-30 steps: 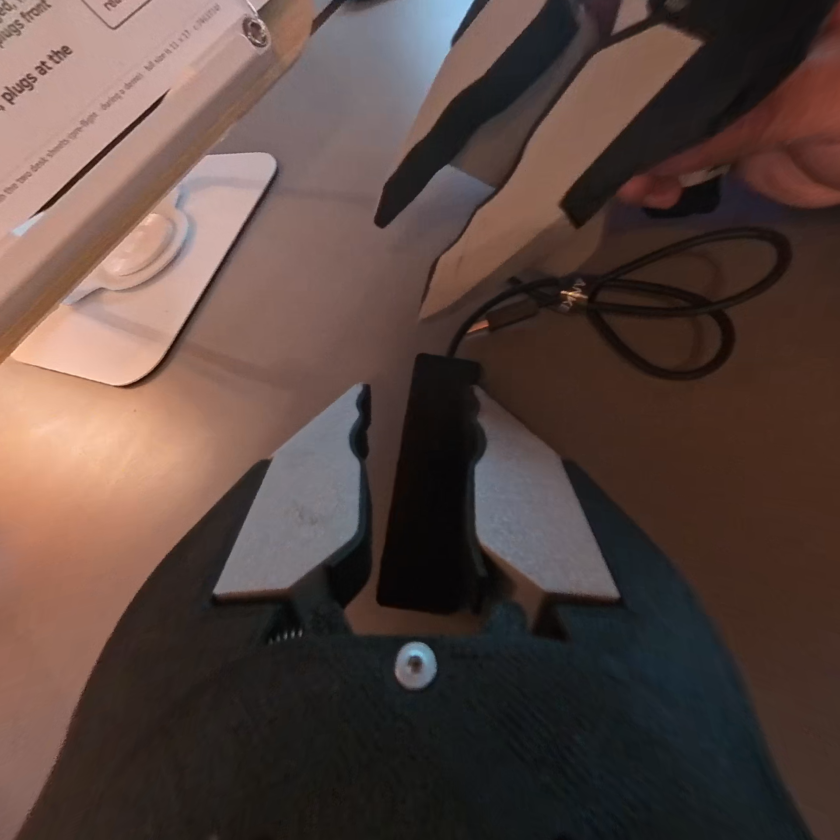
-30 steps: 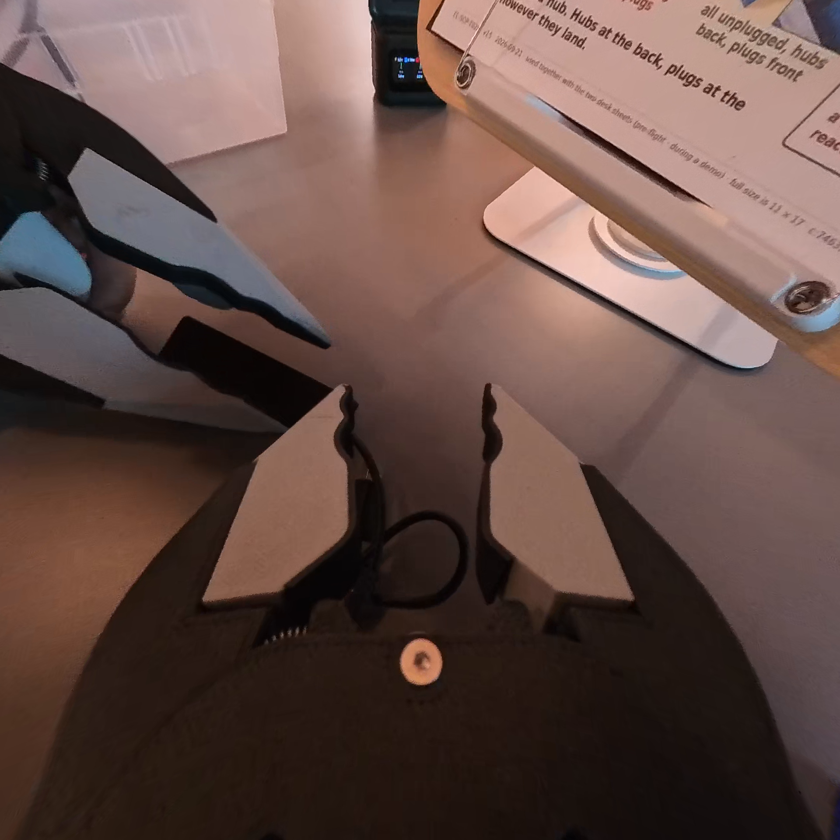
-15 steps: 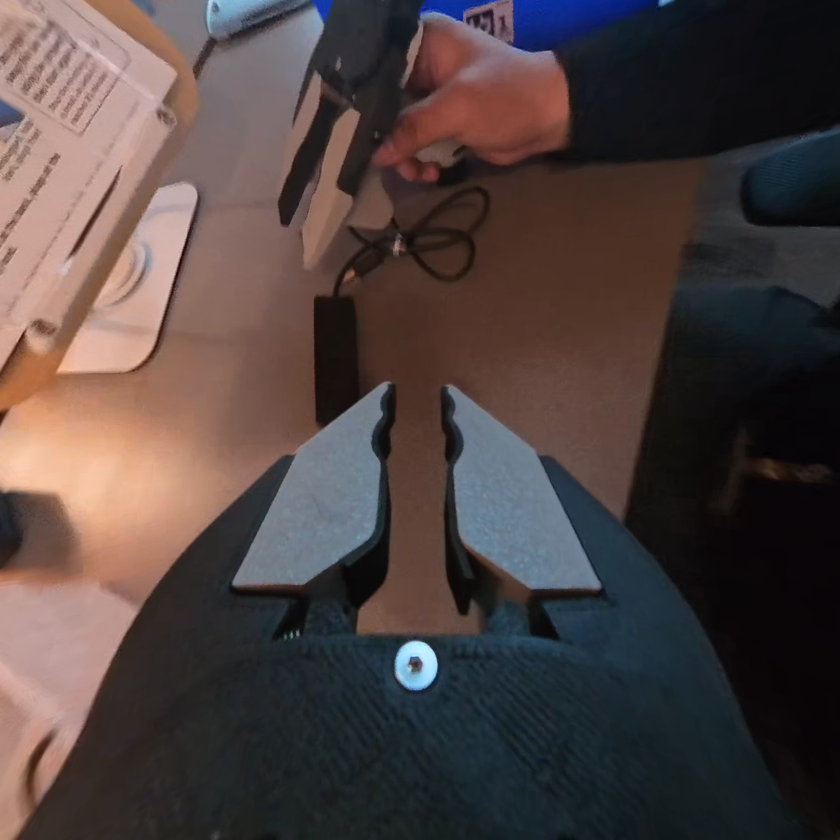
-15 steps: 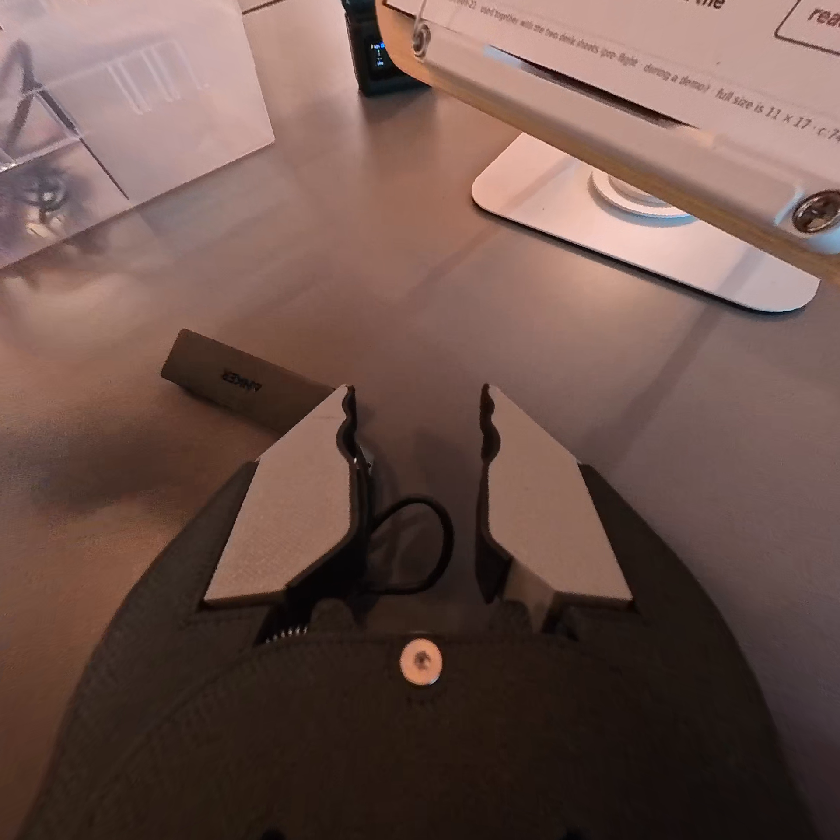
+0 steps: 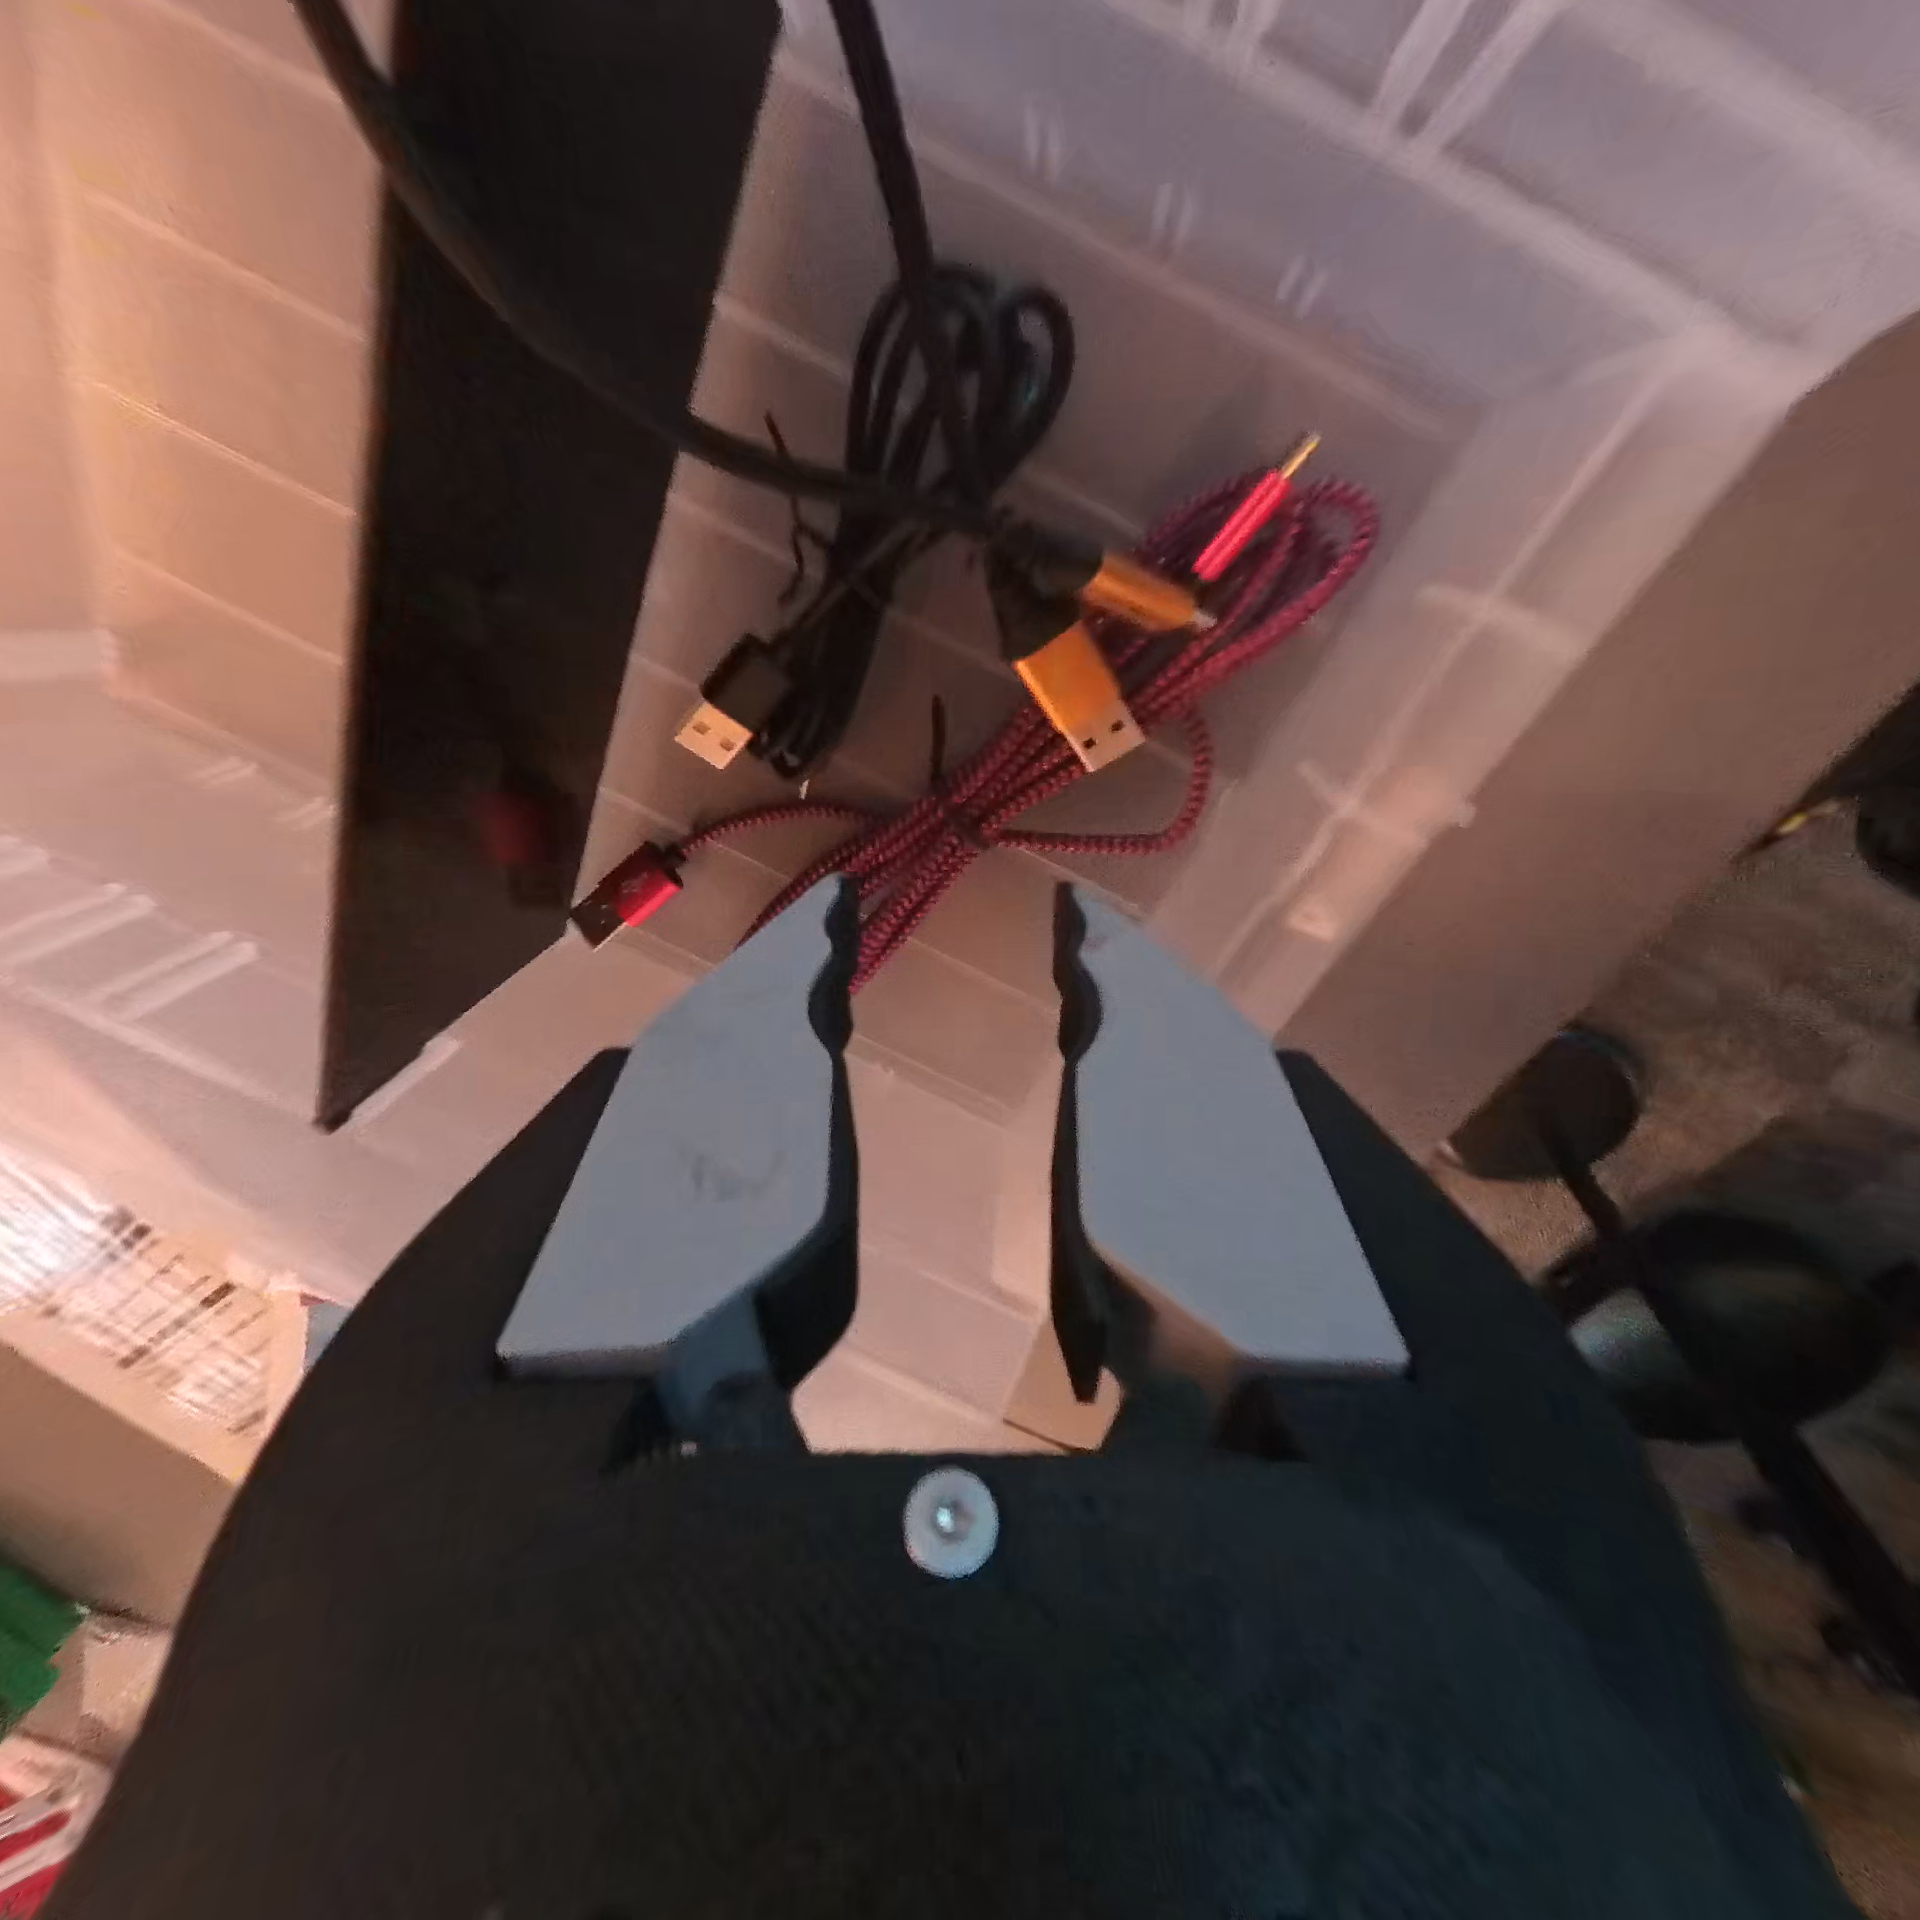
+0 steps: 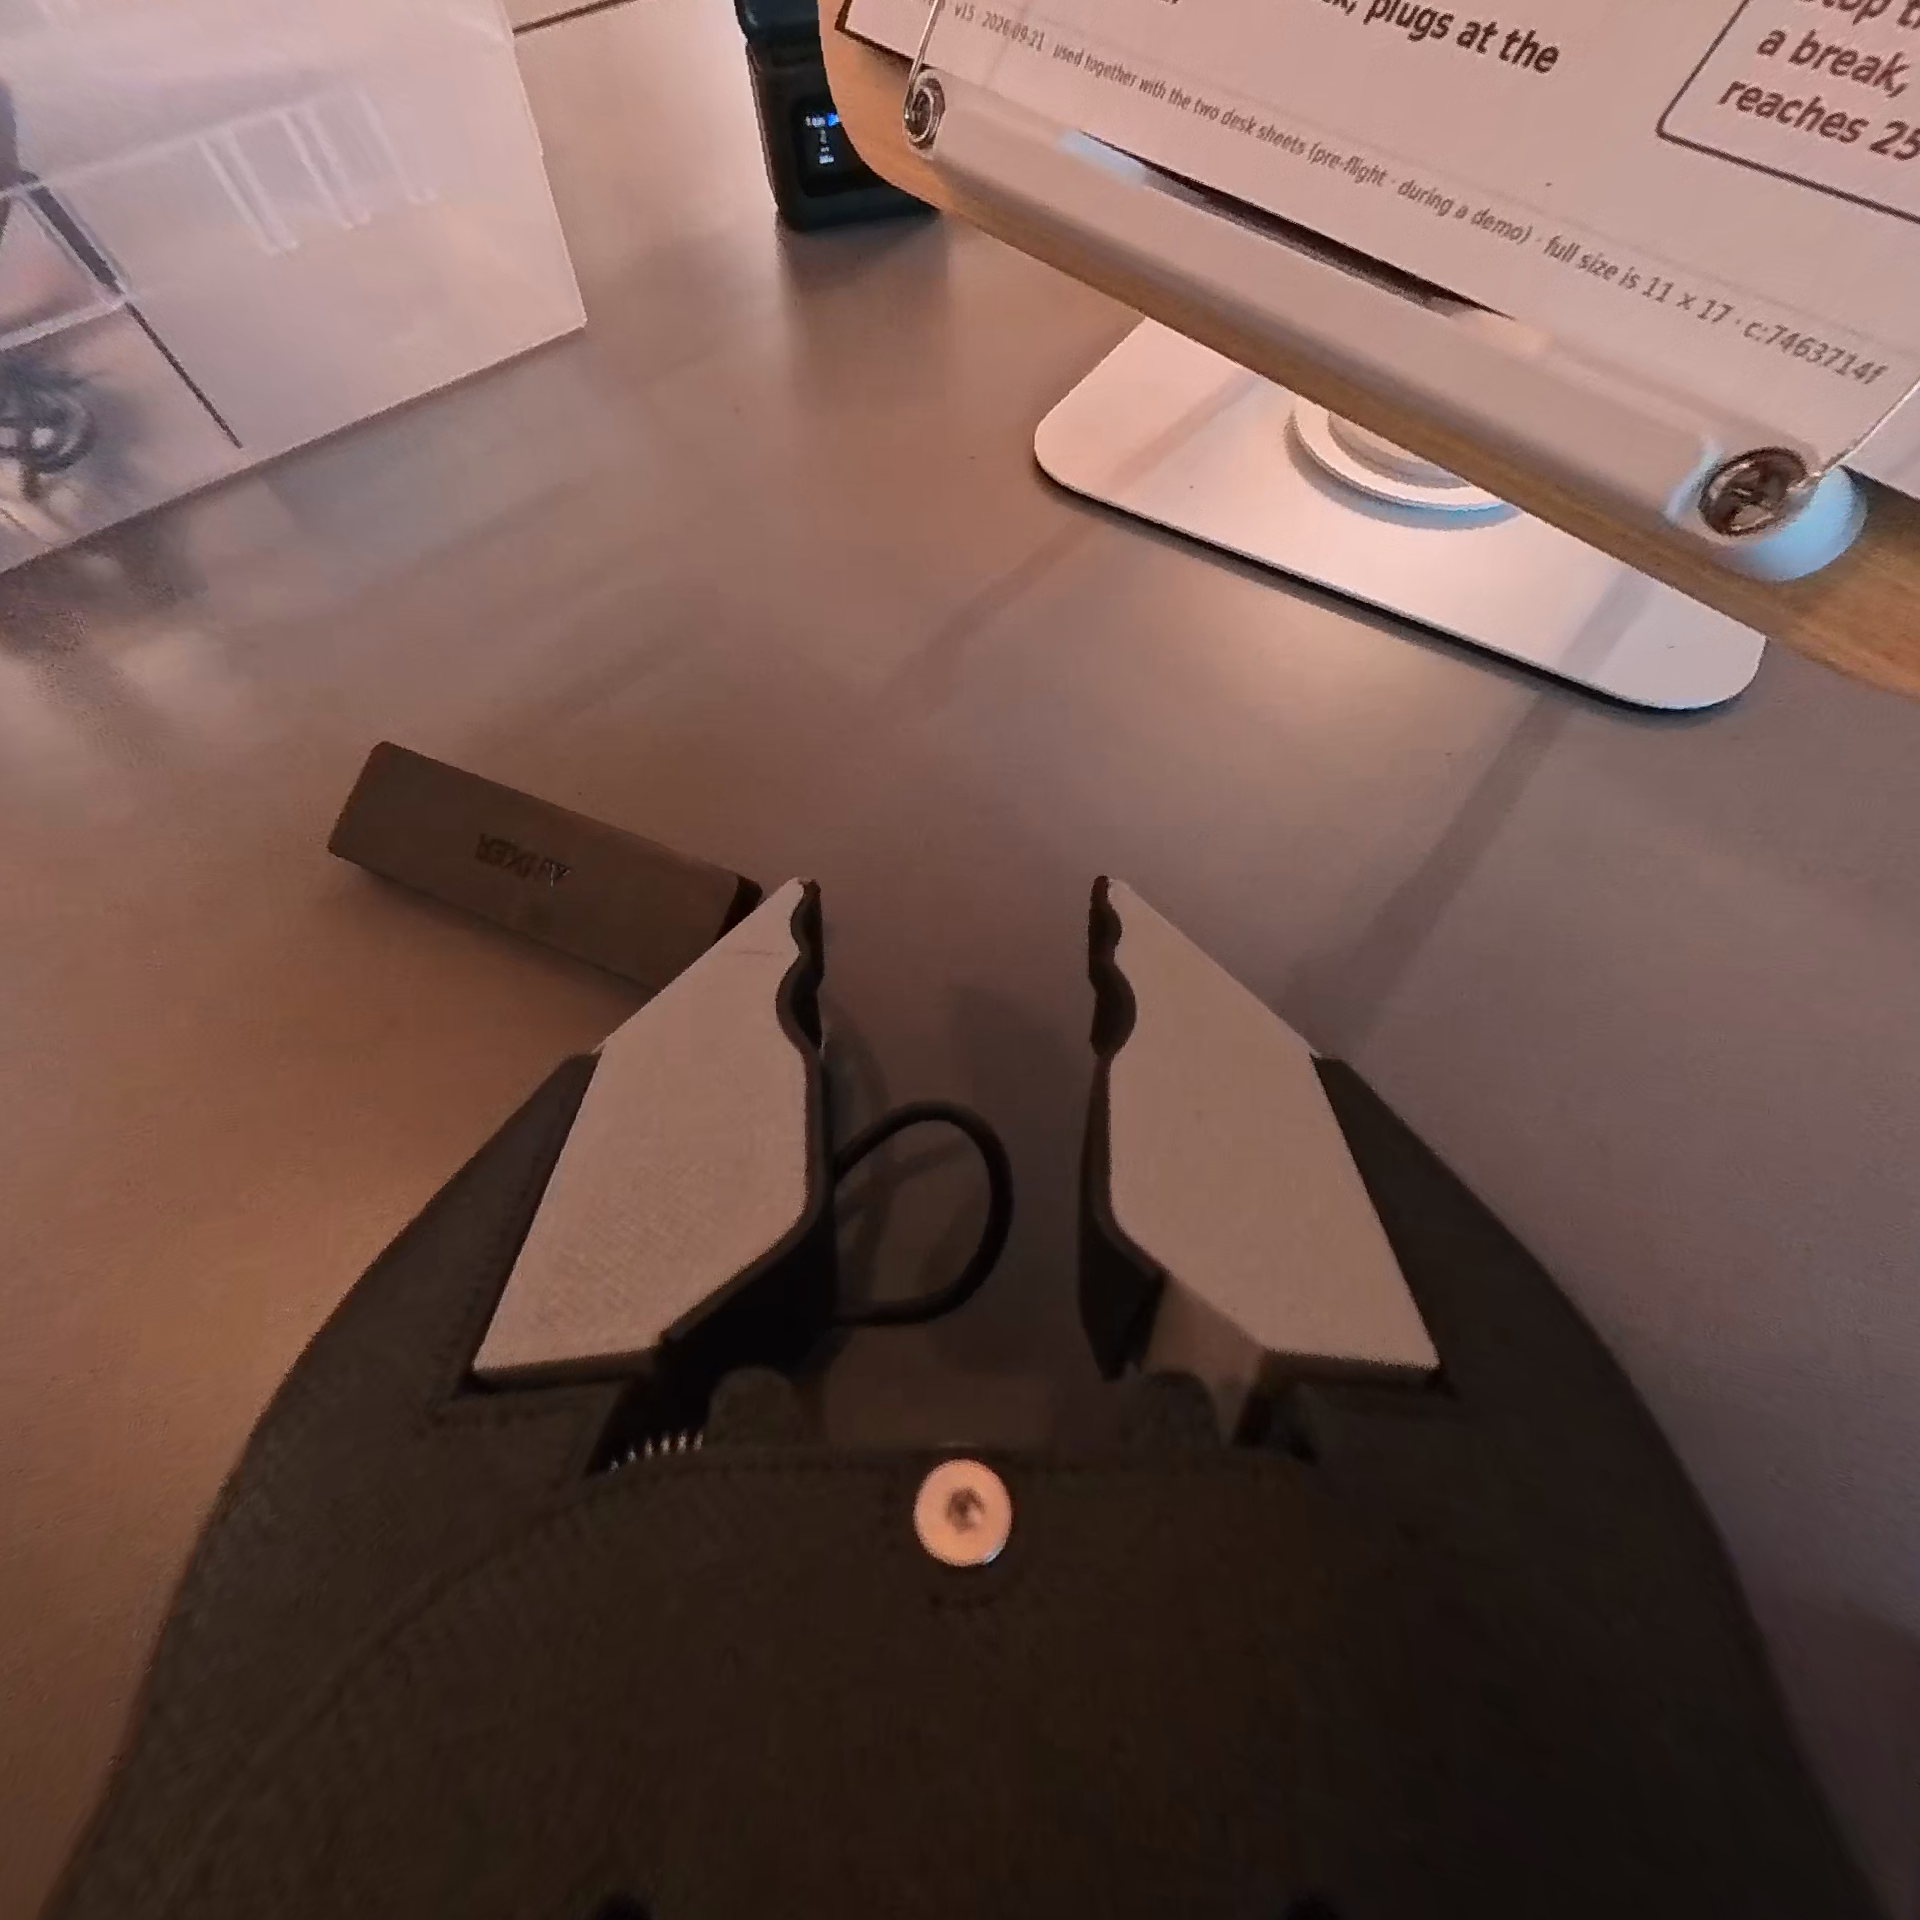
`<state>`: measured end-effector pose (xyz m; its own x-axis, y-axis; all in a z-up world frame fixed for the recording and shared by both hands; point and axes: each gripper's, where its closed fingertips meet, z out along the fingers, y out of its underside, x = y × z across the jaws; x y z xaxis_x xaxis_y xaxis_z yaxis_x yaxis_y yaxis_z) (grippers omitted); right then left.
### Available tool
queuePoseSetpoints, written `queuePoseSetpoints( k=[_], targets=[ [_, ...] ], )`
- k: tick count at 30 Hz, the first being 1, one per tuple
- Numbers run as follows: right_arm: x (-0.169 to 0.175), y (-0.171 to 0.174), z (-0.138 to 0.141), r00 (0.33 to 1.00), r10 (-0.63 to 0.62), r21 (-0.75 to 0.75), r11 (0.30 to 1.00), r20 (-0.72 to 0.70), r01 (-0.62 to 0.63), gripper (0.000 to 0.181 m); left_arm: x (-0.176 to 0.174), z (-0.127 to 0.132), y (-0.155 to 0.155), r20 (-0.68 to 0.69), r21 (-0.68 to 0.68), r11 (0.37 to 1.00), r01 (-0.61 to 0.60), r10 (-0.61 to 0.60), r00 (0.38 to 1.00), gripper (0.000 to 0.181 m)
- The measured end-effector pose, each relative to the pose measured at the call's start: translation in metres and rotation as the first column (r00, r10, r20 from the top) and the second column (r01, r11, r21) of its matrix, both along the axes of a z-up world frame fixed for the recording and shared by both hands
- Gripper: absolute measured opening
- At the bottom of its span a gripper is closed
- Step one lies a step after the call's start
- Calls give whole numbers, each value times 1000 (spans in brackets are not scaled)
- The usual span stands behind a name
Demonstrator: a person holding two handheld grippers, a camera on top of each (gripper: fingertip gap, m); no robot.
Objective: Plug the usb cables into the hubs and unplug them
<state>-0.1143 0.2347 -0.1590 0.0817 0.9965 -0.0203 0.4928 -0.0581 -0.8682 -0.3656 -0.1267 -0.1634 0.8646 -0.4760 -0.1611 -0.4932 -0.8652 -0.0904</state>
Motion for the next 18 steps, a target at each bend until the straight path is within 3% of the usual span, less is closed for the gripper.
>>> queuePoseSetpoints(
  k=[4, 7, 9, 12, 18],
  targets=[
    [2, 3, -1, 1000, -11, -22, 1000, -5, 11, 48, -11, -32, -2, -20, -105, 994, 6, -8, 1000, 44],
    [2, 3, 2, 1000, -10, -33, 999, -19, 9, 48, -13, -32, 3, -32, -127, 992, 20, -24, 999, 43],
    [2, 2, 4, 1000, -5, -35, 999, -24, 4, 48, -19, -31, -5, -108, -199, 976, 92, -115, 988, 23],
    [1, 0, 5, 1000, 5, -26, 1000, -22, -6, 48, -30, -15, -4, -225, -225, 967, 116, -168, 960, 11],
    [0, -4, 4, 1000, 18, 12, 1000, -5, -18, 48, -44, 52, 15, -387, -53, 991, 123, -133, 913, 8]
  ],
)
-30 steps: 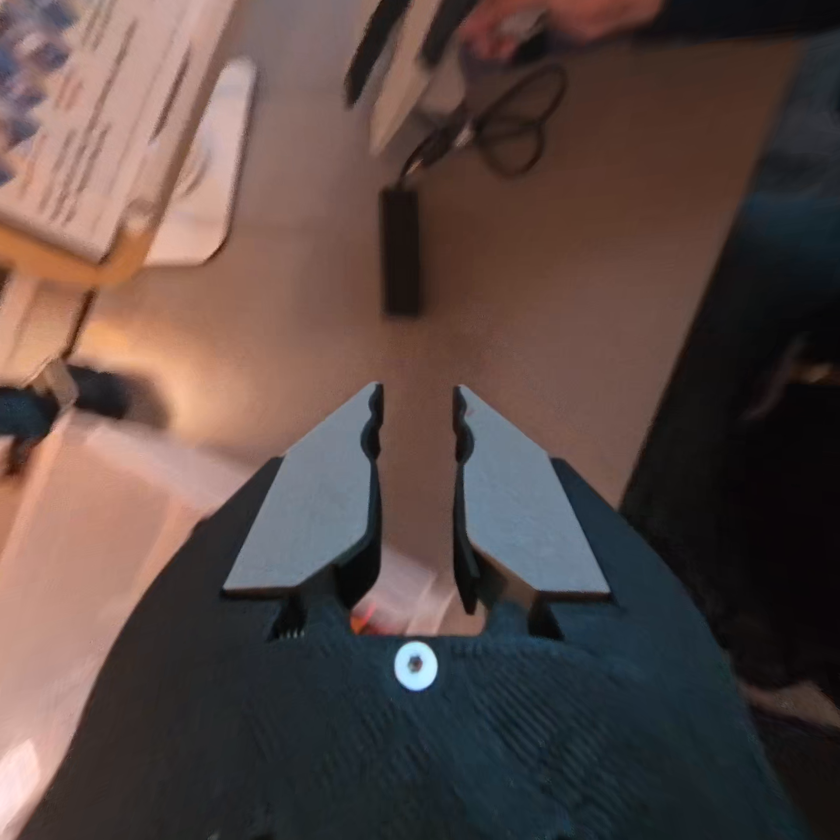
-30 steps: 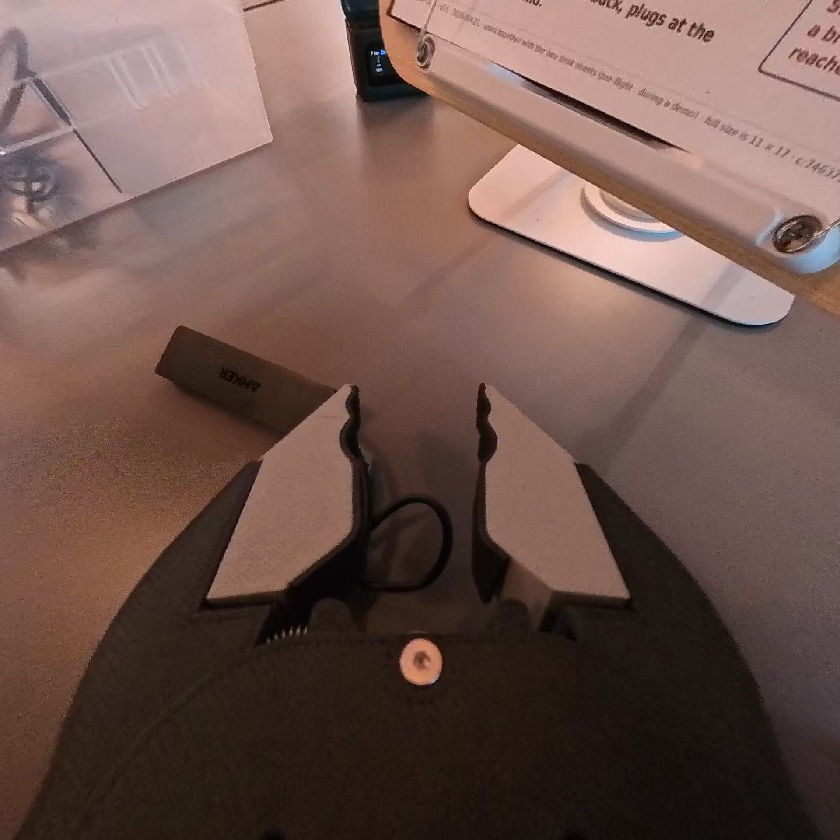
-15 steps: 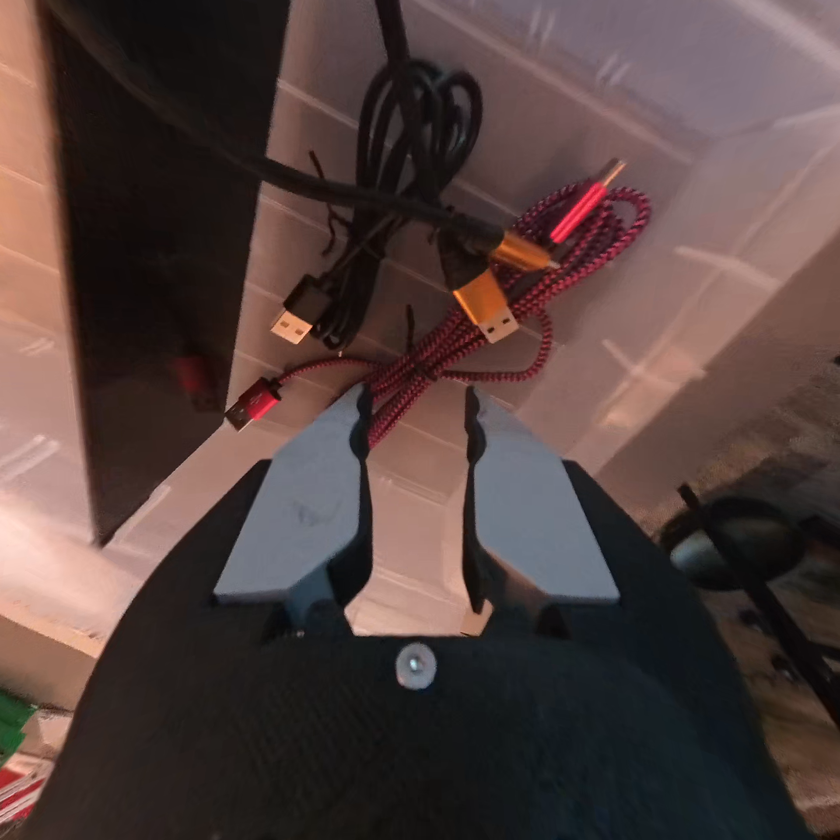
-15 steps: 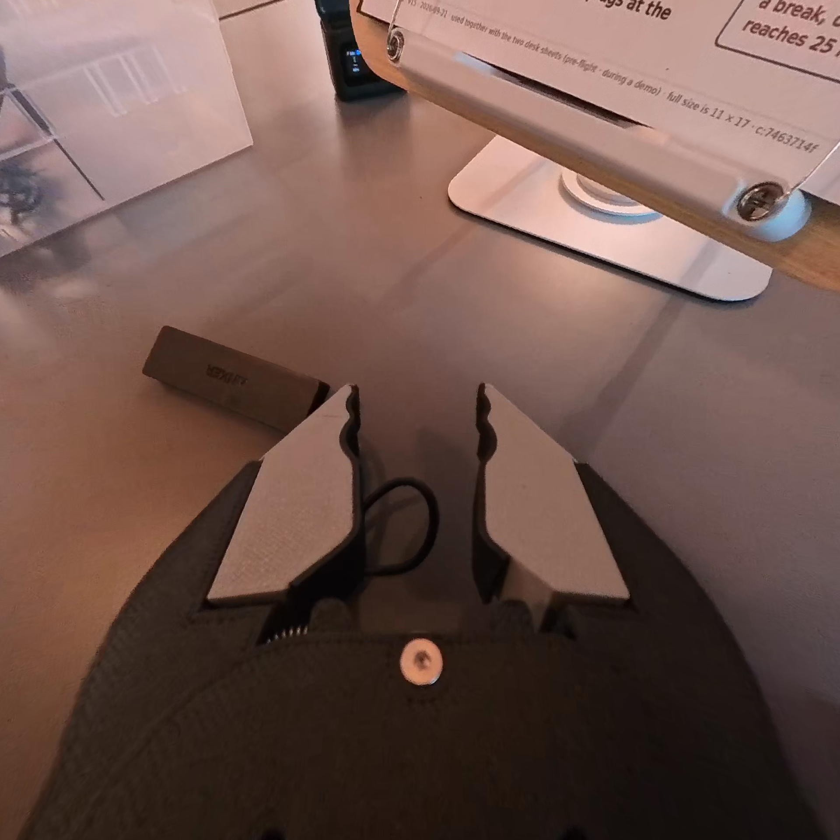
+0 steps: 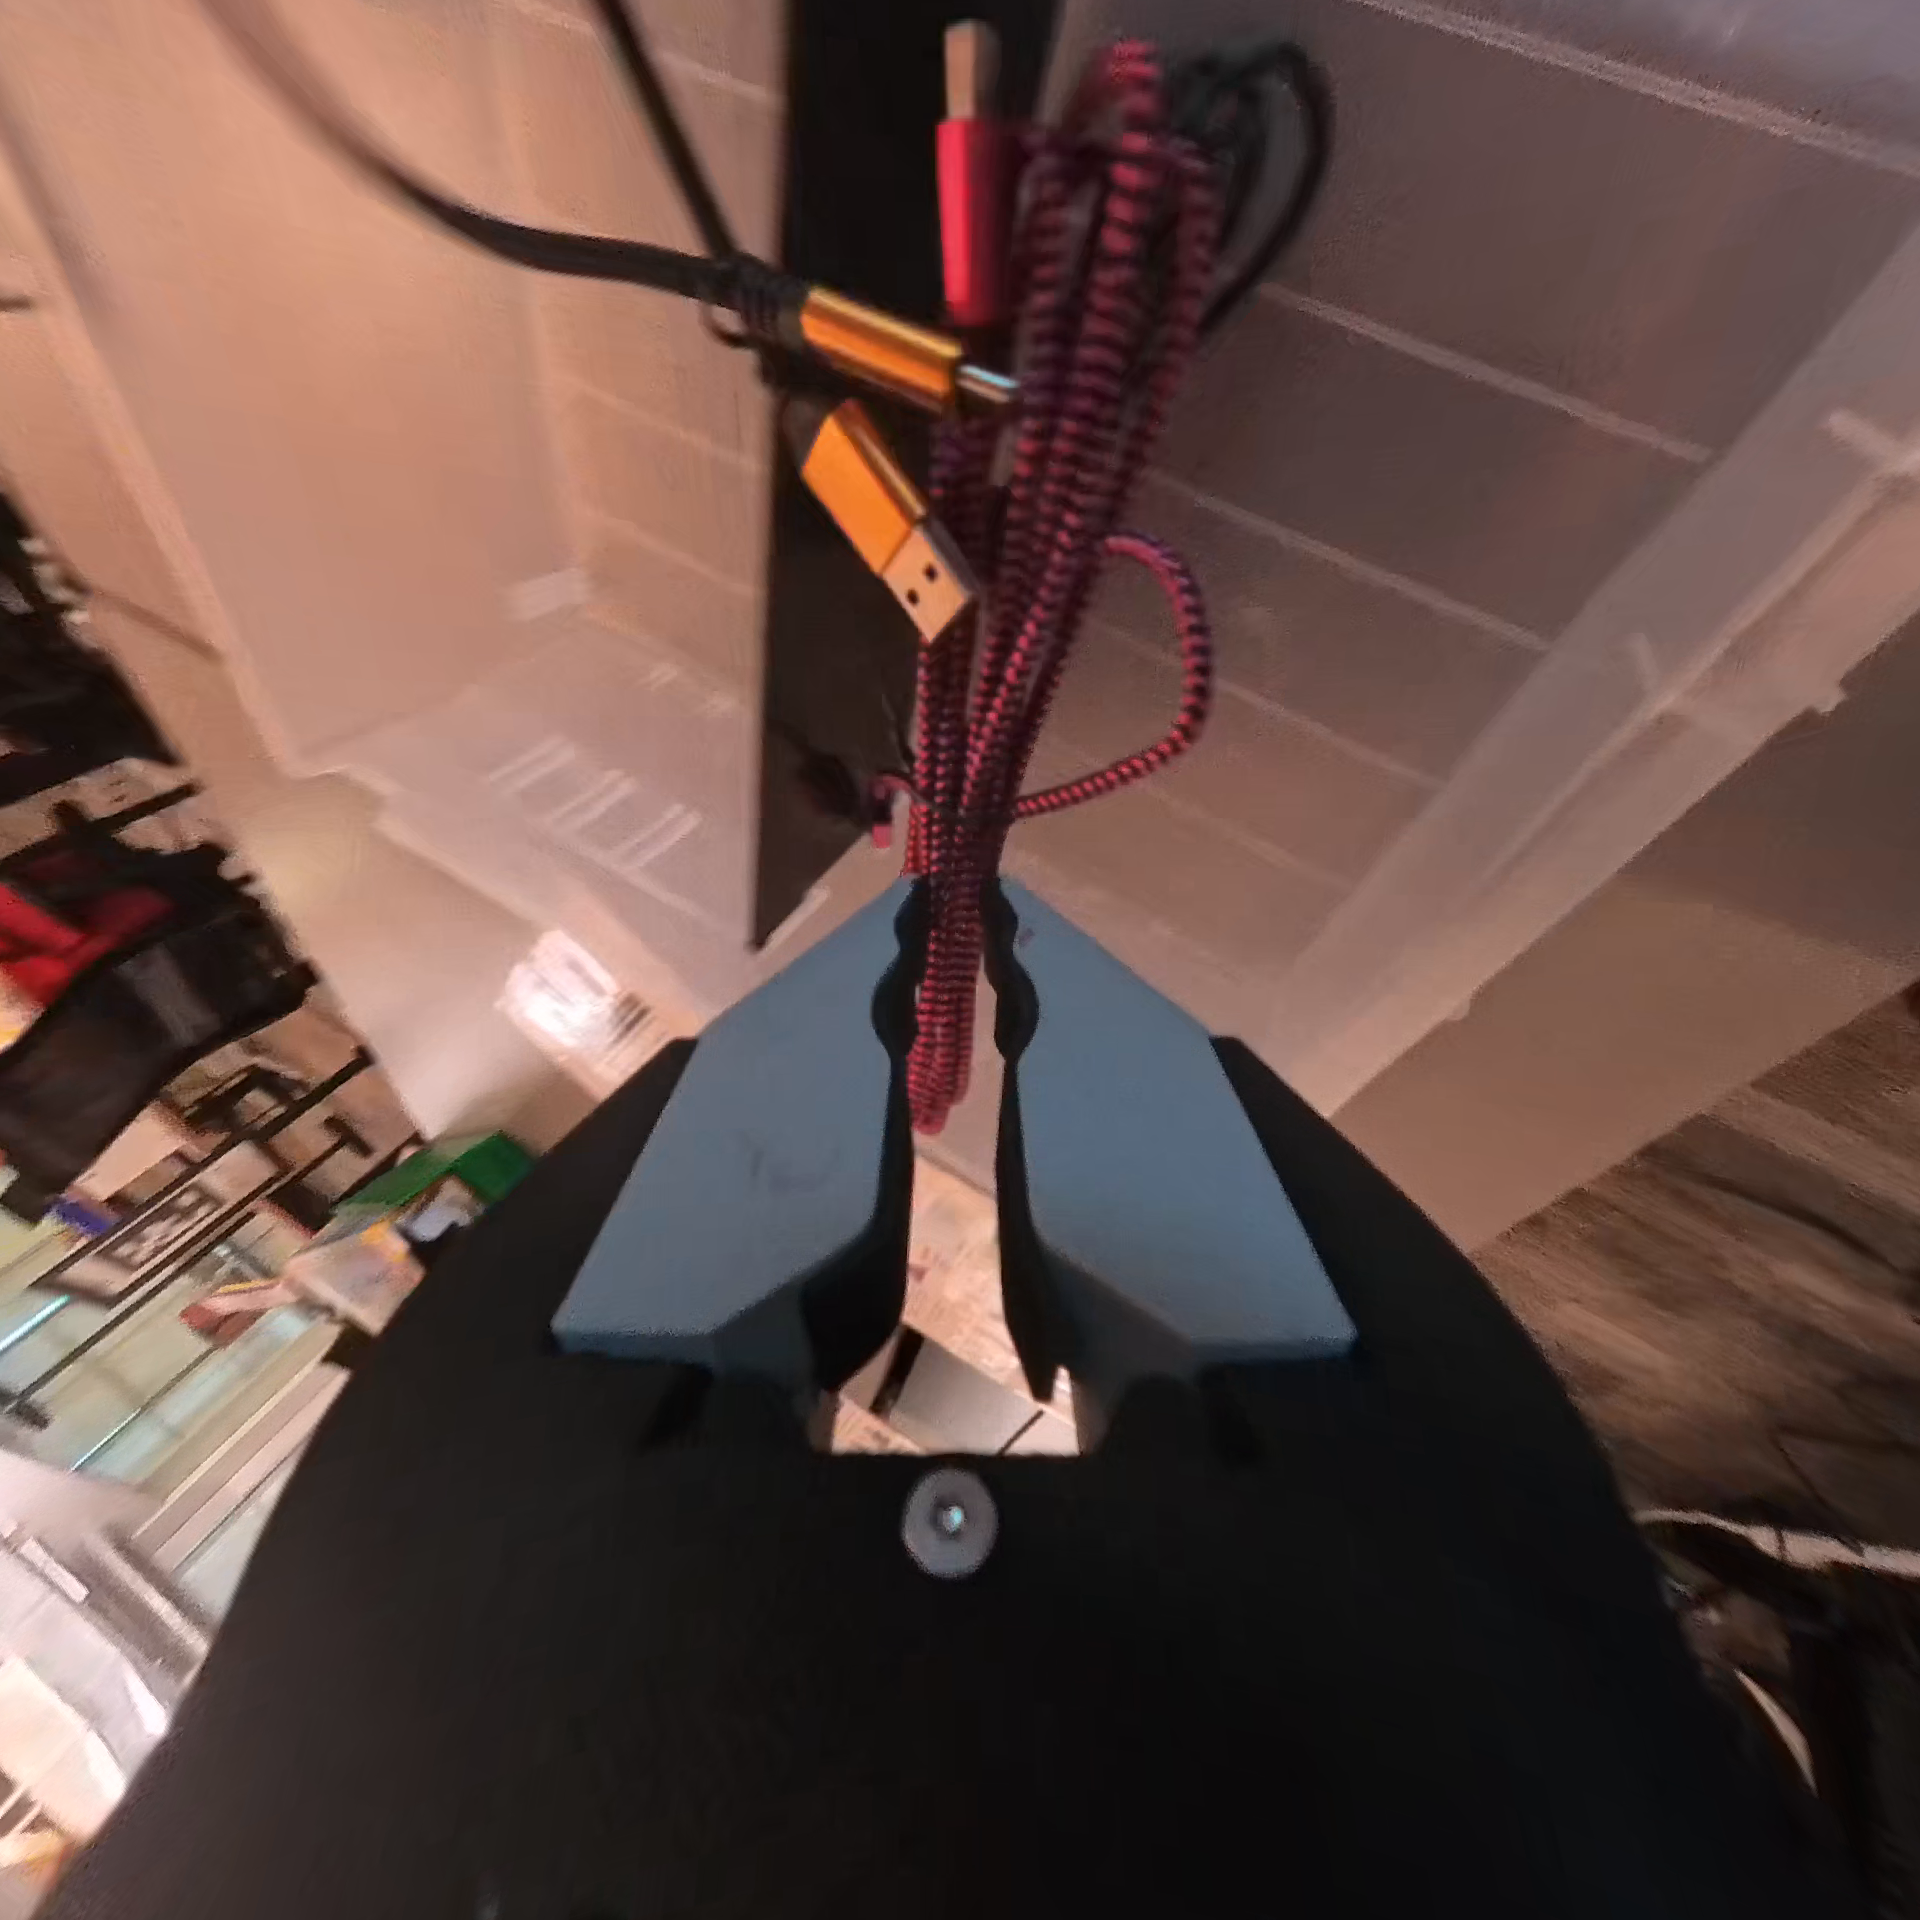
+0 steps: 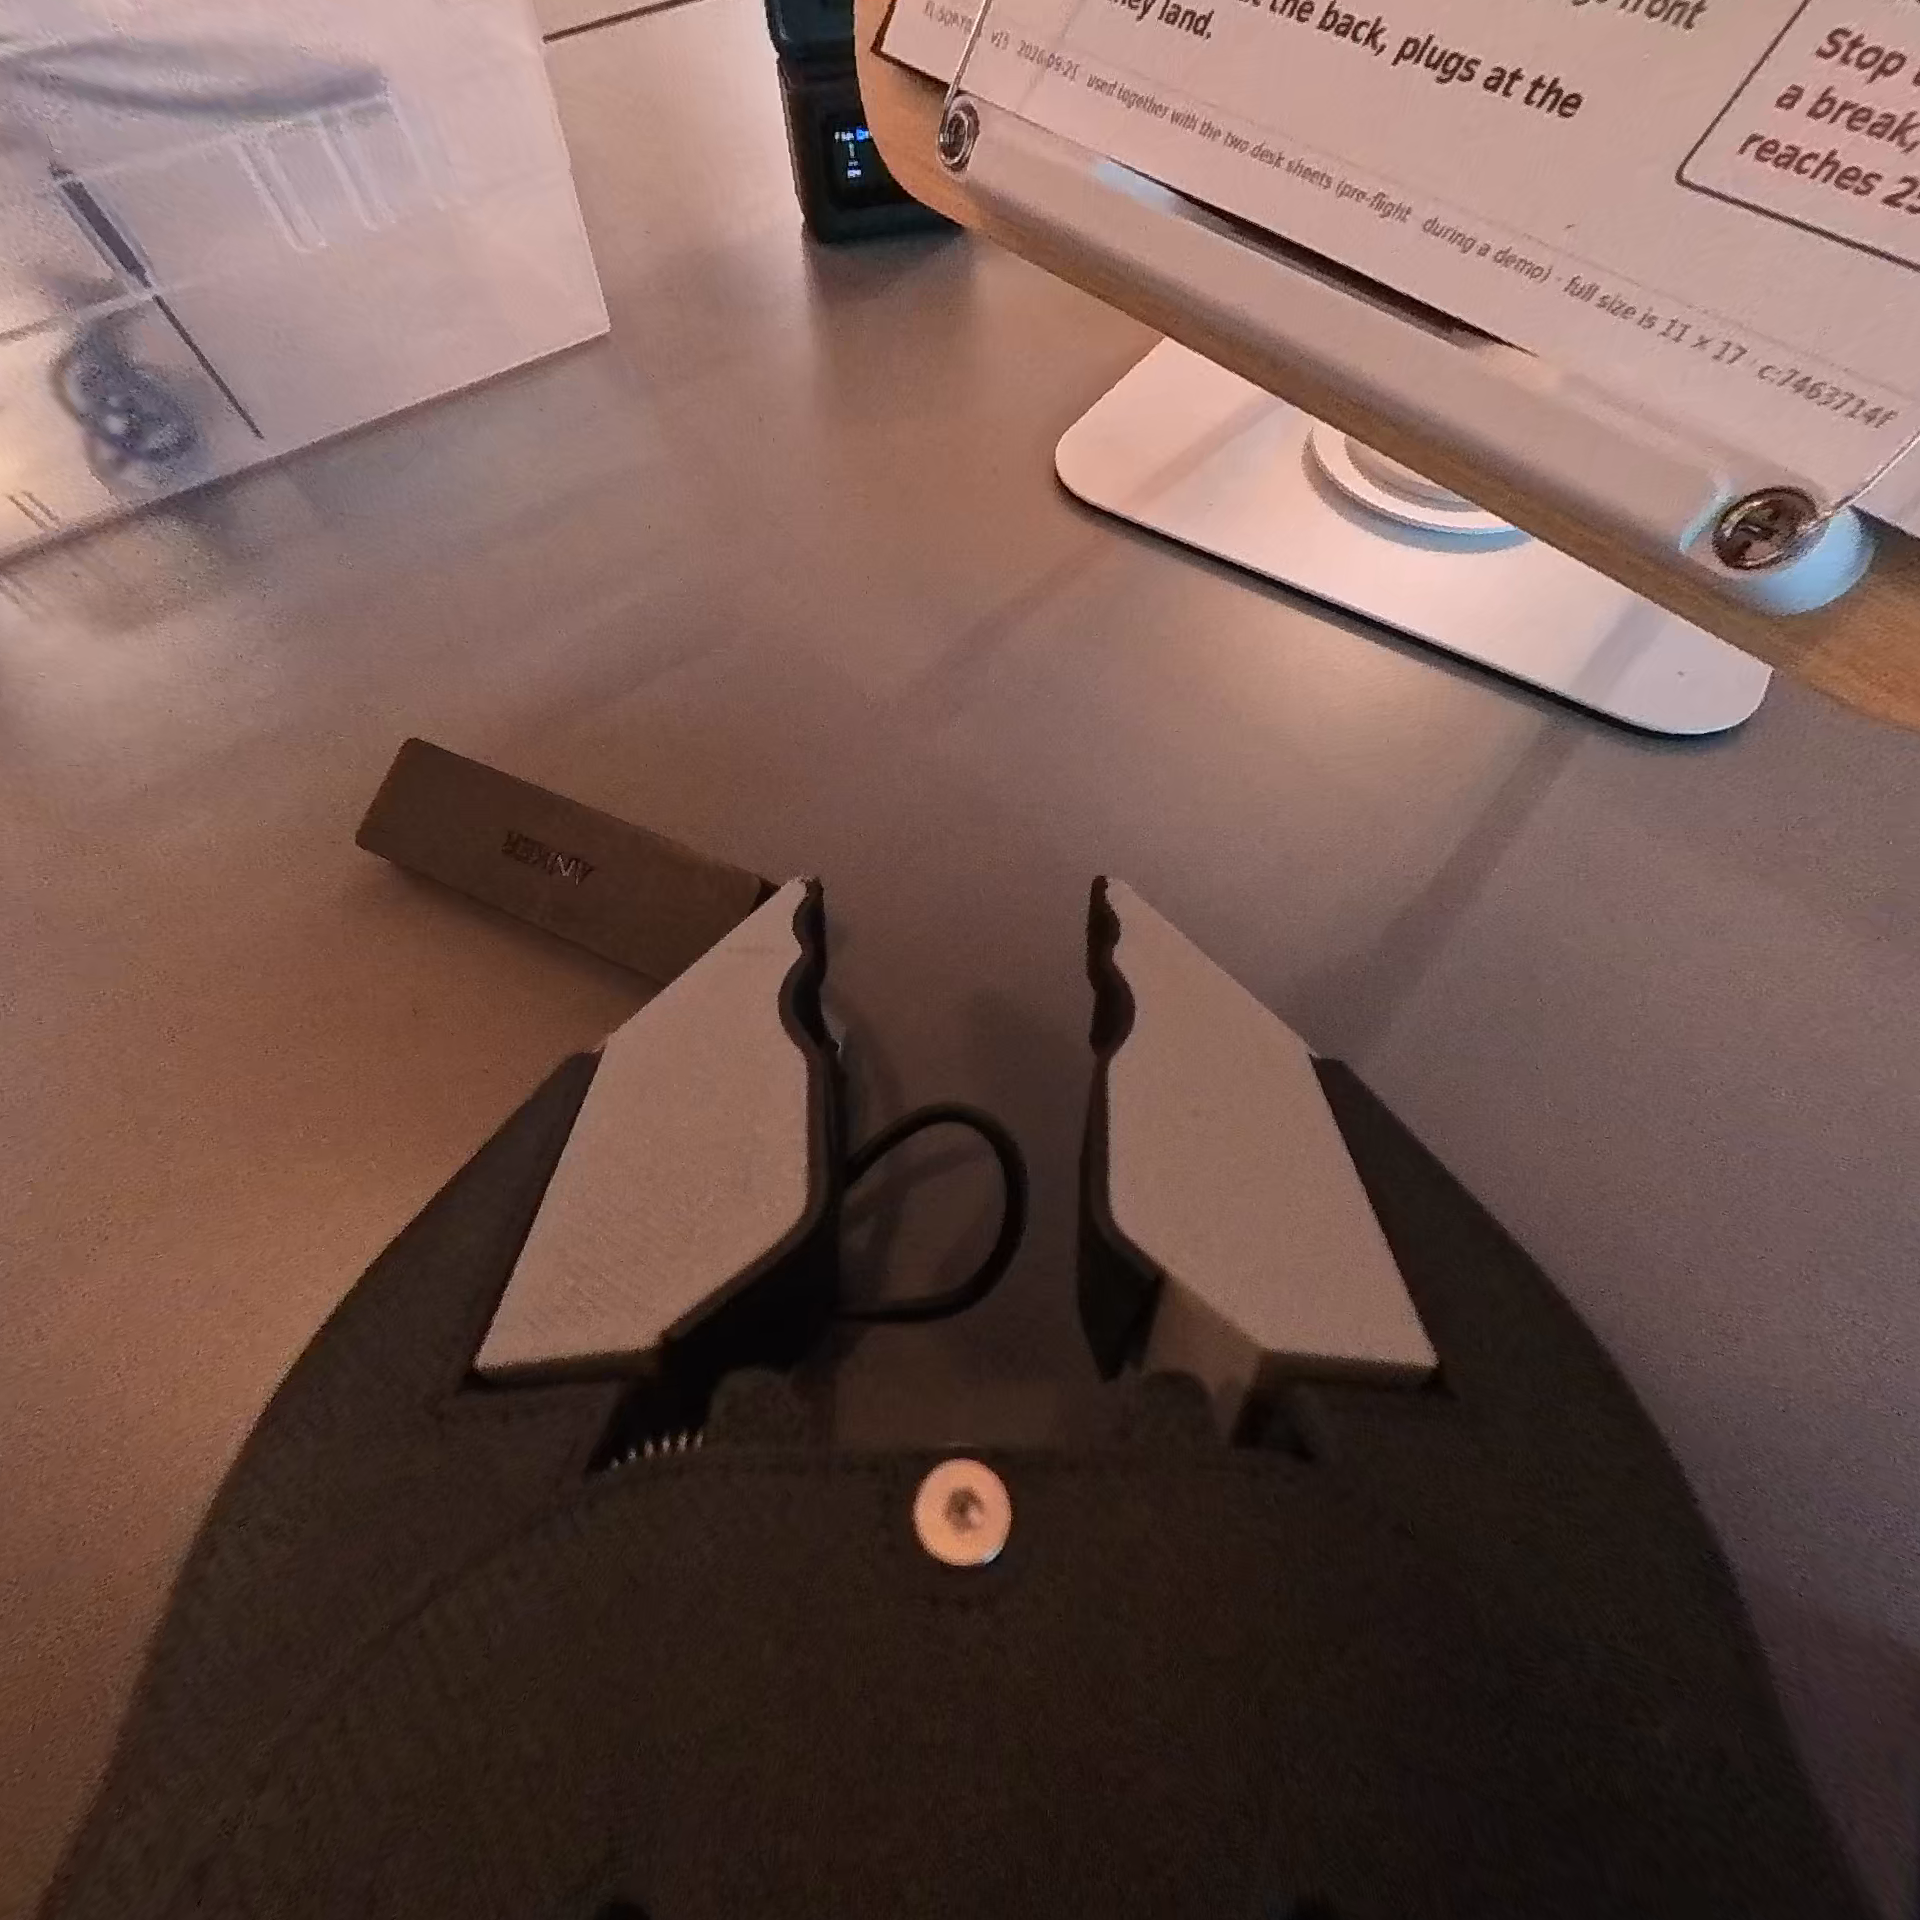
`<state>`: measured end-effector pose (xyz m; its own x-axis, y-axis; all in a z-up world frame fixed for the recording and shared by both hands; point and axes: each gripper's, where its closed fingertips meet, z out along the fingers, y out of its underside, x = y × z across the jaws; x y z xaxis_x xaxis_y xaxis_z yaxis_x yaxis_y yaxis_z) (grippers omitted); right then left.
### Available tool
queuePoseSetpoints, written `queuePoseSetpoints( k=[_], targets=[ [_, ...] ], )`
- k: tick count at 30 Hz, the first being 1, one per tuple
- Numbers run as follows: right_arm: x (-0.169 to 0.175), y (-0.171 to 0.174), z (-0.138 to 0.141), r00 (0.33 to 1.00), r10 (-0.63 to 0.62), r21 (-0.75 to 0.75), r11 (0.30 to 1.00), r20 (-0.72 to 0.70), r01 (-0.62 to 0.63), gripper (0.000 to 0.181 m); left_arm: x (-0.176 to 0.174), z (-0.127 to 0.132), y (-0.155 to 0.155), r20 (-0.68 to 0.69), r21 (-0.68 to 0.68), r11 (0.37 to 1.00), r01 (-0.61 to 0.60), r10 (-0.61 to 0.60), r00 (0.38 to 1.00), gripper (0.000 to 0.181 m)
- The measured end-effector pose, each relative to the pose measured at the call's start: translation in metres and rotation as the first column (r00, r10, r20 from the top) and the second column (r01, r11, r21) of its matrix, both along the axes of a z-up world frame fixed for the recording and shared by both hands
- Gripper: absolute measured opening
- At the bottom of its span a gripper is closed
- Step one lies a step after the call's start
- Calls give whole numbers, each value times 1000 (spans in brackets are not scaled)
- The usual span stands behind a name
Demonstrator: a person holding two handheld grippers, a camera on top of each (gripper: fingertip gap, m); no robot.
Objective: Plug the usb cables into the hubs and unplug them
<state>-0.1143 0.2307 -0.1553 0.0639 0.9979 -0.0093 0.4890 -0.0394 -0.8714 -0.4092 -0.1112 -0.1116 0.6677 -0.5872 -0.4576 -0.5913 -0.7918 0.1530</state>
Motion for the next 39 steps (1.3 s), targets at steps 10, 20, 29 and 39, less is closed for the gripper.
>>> queuePoseSetpoints(
  k=[10, 20, 29, 39],
  targets=[
    [0, -1, -3, 1000, 4, -17, 1000, 7, -4, 48, 15, 110, 28, -339, 208, 963, 170, -92, 936, 7],
    [-1, -6, -1, 999, 37, -20, 999, -9, -37, 49, 90, 242, 96, -290, 763, 605, 228, 5, 957, 7],
    [-2, -52, 35, 942, 283, -71, 951, -180, -300, 58, 272, 201, 203, 473, 850, 487, -201, -536, 699, 7],
    [20, -61, 88, 836, 360, -126, 887, -414, -444, 67, 310, 93, 277, 782, 596, 658, -460, -604, 150, 8]
  ],
)
